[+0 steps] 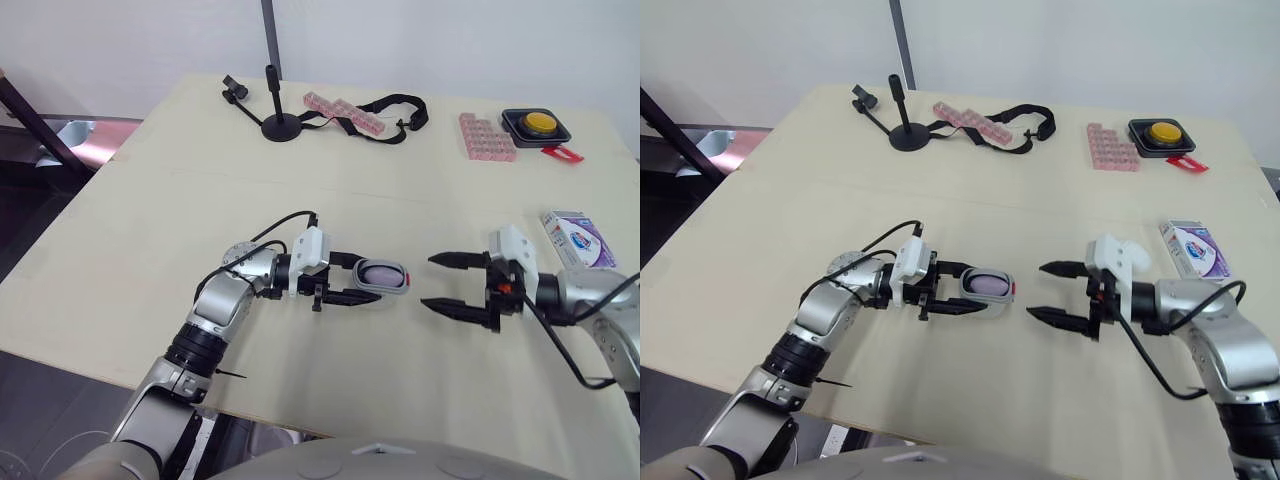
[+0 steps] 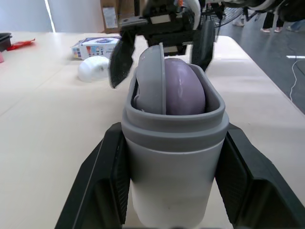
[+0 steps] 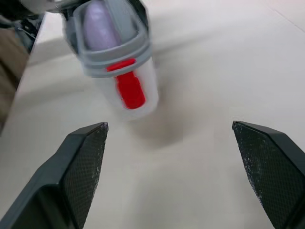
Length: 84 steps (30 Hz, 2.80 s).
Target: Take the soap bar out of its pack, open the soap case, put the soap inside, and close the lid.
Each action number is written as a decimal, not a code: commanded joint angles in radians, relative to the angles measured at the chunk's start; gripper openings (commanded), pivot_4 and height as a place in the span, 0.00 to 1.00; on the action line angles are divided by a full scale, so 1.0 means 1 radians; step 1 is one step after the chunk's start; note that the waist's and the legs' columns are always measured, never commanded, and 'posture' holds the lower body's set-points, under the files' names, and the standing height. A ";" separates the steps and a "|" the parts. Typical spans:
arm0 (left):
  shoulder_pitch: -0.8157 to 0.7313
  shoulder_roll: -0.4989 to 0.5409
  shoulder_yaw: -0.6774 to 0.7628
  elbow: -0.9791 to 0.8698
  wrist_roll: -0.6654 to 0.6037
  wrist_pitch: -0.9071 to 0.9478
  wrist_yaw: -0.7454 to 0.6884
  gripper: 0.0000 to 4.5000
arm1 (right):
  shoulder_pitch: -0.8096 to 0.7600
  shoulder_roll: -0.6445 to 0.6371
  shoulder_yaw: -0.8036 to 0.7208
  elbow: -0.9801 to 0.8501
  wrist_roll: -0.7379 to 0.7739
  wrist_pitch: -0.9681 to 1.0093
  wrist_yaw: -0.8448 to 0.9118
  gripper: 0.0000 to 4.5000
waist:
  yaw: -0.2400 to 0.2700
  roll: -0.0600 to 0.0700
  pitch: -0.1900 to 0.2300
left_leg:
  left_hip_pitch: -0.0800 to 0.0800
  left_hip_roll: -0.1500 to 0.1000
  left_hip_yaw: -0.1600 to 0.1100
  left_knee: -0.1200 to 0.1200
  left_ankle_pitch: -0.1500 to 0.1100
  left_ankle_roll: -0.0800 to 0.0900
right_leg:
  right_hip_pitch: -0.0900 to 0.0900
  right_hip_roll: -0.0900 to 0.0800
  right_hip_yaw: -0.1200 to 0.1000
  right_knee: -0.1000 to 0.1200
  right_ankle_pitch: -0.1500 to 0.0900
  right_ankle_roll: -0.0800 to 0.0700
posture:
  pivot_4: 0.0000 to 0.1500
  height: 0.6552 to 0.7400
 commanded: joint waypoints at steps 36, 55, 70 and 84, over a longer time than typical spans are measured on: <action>0.042 0.015 0.020 0.092 -0.020 -0.153 -0.083 0.42 | -0.298 -0.096 -0.102 0.383 -0.117 -0.042 -0.296 0.99 | -0.049 0.002 -0.001 | 0.002 -0.003 -0.002 0.000 0.001 0.002 | 0.006 -0.003 -0.009 -0.001 -0.001 0.002 | 1.00 1.00; 0.065 0.018 0.008 0.052 -0.013 -0.142 -0.066 0.42 | -0.371 -0.094 -0.057 0.712 -0.208 -0.093 -0.222 0.99 | -0.048 0.003 -0.002 | -0.002 -0.002 -0.002 0.003 0.001 0.003 | 0.005 -0.002 -0.012 0.000 -0.001 0.002 | 1.00 1.00; 0.074 0.017 0.006 0.036 -0.007 -0.135 -0.038 0.42 | -0.407 -0.075 -0.019 0.772 -0.230 -0.092 -0.211 0.99 | -0.047 0.004 -0.002 | -0.003 -0.002 -0.001 0.005 0.000 0.004 | 0.004 -0.003 -0.013 0.000 -0.001 0.002 | 1.00 1.00; 0.078 0.018 0.004 0.027 -0.005 -0.120 -0.028 0.42 | -0.395 -0.064 -0.021 0.762 -0.229 -0.094 -0.207 0.43 | -0.047 0.004 -0.002 | -0.003 -0.002 -0.001 0.005 0.000 0.004 | 0.004 -0.002 -0.012 0.000 -0.001 0.002 | 1.00 1.00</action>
